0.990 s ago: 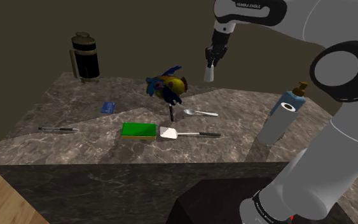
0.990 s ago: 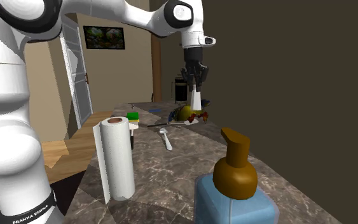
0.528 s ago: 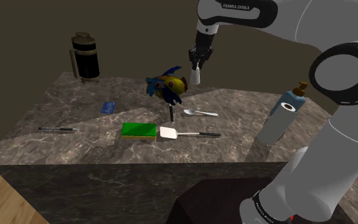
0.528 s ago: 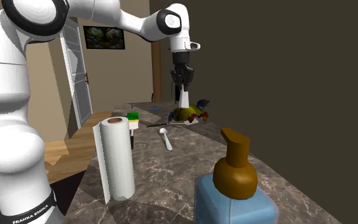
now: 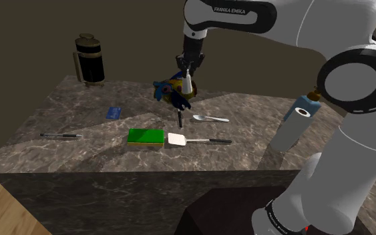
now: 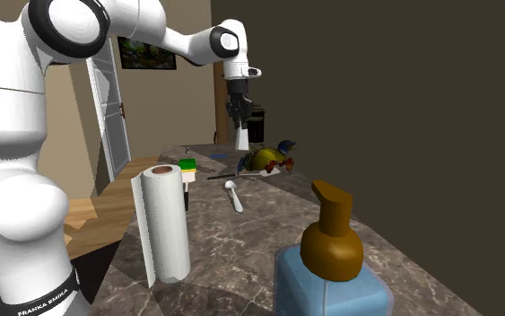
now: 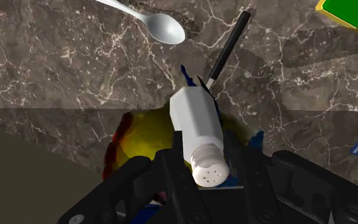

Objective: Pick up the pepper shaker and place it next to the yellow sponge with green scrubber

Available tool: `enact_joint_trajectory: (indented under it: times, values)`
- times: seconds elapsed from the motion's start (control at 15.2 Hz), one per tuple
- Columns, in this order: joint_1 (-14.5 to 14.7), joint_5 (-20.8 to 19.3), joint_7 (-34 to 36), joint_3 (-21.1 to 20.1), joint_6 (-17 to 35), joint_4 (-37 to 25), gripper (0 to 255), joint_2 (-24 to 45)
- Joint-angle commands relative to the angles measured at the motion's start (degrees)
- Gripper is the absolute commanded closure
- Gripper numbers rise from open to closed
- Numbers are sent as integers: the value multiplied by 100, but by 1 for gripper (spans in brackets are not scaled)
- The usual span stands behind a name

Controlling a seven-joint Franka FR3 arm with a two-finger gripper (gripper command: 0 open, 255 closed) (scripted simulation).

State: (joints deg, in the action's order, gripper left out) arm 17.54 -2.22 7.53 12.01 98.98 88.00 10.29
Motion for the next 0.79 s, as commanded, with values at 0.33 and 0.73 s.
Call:
enact_joint_trajectory:
  times: [0.33, 0.73]
  values:
    - [446, 42, 772, -310, -195, -819, 255, 681]
    - [809, 73, 1357, -518, -512, -1919, 255, 1506]
